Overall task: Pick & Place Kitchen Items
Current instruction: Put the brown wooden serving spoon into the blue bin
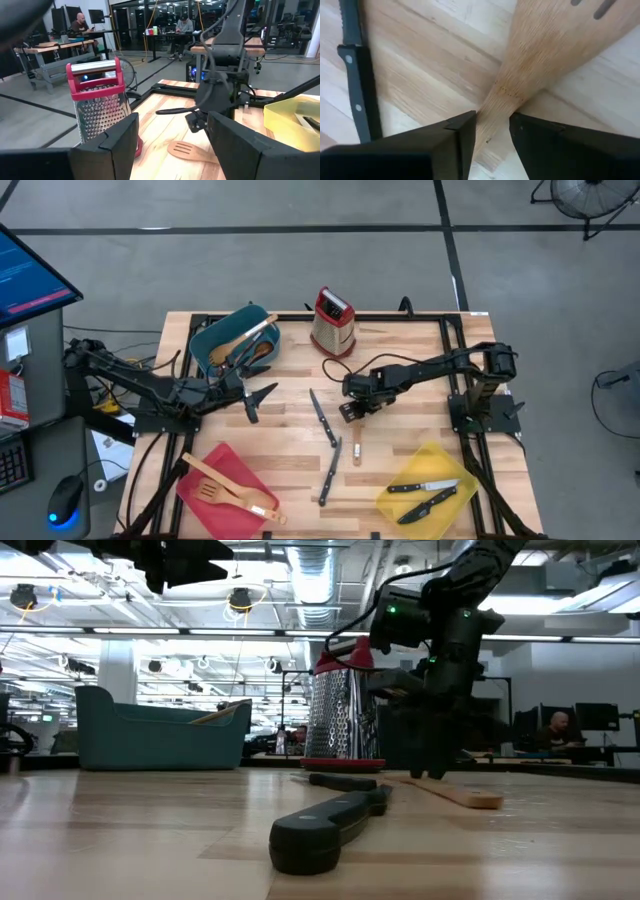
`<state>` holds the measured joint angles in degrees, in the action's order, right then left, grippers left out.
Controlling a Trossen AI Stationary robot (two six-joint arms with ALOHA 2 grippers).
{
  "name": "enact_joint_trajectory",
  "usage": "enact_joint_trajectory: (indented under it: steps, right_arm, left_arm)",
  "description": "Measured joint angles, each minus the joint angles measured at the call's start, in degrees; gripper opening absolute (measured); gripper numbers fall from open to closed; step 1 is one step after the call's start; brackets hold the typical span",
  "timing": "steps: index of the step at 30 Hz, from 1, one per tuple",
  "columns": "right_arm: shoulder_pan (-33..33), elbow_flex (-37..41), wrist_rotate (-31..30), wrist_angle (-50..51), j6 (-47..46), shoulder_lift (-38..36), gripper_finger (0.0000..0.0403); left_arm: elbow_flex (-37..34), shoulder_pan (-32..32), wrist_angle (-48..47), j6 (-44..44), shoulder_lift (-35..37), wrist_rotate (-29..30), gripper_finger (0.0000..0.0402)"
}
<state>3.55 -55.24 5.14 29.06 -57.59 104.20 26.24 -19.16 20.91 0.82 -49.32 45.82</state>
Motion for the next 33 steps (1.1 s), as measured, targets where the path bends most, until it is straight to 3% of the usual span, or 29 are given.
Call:
enact_joint_trajectory:
  steps: [11,23,33]
  right_arm:
    - [4.16,0.74,-5.75,15.62,2.68,-4.58,0.0118]
    - [3.59,0.68,-8.89,16.26,3.67,-5.74,0.0120]
    - [4.12,0.83,-8.51,15.69,2.02,-5.48,0.0184]
  left_arm:
    - [0.00,0.00,0.22,0.00,0.00,0.07,0.0218]
    - [0.00,0.00,0.24,0.00,-0.02,0.03,0.0218]
    - [0.00,0.00,0.30,0.00,-0.02,-0.04,0.0218]
